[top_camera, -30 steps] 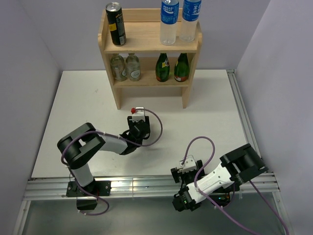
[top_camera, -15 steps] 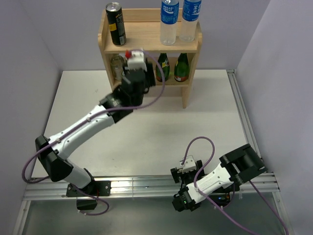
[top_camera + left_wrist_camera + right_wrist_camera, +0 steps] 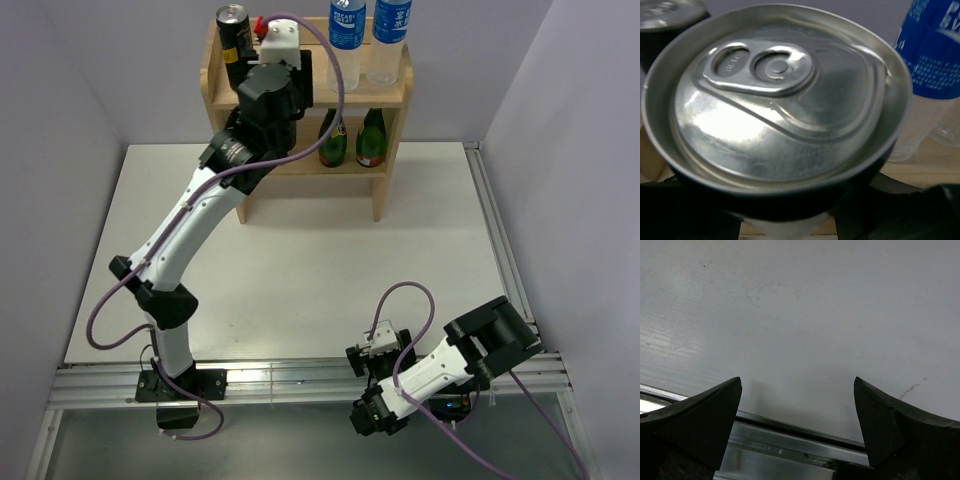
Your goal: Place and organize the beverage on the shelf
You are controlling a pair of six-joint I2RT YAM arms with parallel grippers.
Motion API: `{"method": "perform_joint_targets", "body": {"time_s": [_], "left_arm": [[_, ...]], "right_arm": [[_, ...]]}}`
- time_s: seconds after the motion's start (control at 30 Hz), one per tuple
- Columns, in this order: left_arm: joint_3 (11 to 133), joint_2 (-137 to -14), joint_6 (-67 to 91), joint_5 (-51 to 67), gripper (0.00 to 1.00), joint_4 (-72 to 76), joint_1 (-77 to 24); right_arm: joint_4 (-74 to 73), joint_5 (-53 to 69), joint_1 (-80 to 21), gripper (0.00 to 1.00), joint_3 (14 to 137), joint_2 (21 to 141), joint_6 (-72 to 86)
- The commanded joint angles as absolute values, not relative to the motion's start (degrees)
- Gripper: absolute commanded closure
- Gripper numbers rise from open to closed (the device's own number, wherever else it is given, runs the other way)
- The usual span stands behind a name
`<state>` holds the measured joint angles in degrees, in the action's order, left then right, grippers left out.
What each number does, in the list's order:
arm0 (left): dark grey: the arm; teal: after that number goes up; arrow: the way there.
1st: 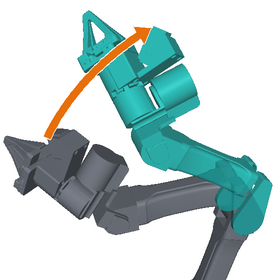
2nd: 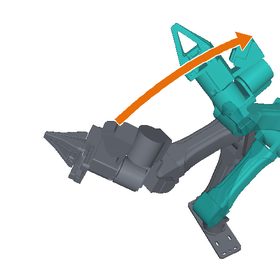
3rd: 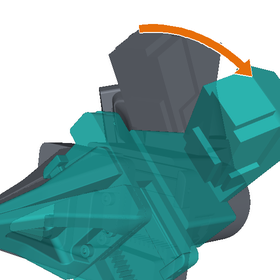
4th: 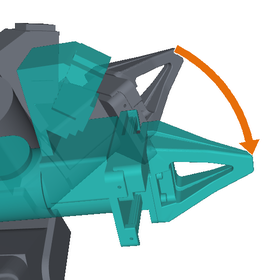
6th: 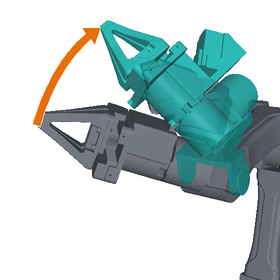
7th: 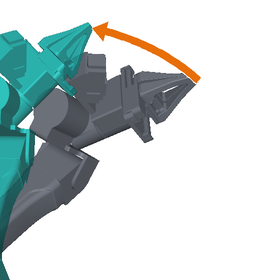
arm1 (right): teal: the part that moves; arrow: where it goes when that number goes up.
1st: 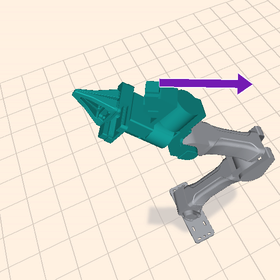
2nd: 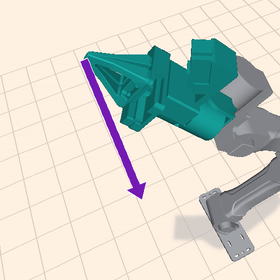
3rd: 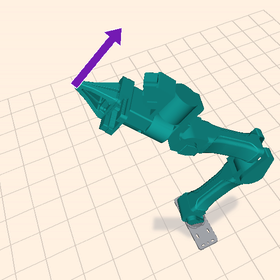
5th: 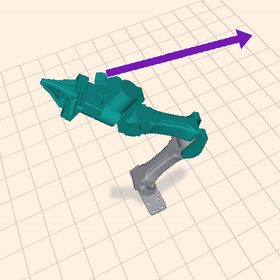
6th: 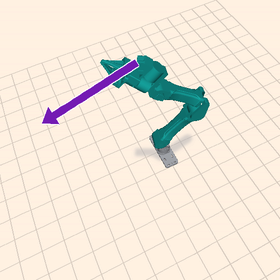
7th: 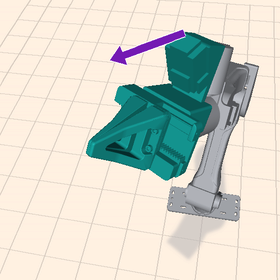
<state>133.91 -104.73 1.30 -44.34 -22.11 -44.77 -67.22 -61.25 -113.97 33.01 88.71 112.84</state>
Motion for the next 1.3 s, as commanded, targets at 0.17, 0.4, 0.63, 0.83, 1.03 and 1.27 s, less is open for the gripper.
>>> {"method": "perform_joint_targets", "body": {"time_s": [0.17, 0.4, 0.63, 0.83, 1.03, 1.27], "left_arm": [[141.15, -109.86, -3.78, -41.49, 1.0, -17.05, -41.23], [141.24, -111.62, -3.78, -40.96, 1.0, -15.03, -39.9], [140.28, -113.03, -1.32, -38.85, 1.0, -14.77, -36.83], [137.47, -113.91, -0.53, -37.18, 0.99, -12.4, -34.89], [136.24, -115.05, 2.37, -36.39, 0.97, -12.22, -33.93], [132.72, -113.56, 2.9, -35.34, 0.49, -11.42, -33.93]], "right_arm": [[-70.75, -61.88, -115.84, 0.0, 34.01, 90.17, 149.06], [-70.49, -61.79, -116.02, 0.0, 34.19, 91.41, 149.33], [-69.79, -61.79, -116.02, 0.0, 33.31, 91.32, 149.68], [-69.26, -61.7, -116.02, 0.0, 32.7, 91.41, 150.2], [-69.52, -61.35, -116.1, 0.0, 32.69, 91.41, 150.38], [-70.4, -61.17, -116.1, 0.0, 33.57, 91.84, 150.29]]}}
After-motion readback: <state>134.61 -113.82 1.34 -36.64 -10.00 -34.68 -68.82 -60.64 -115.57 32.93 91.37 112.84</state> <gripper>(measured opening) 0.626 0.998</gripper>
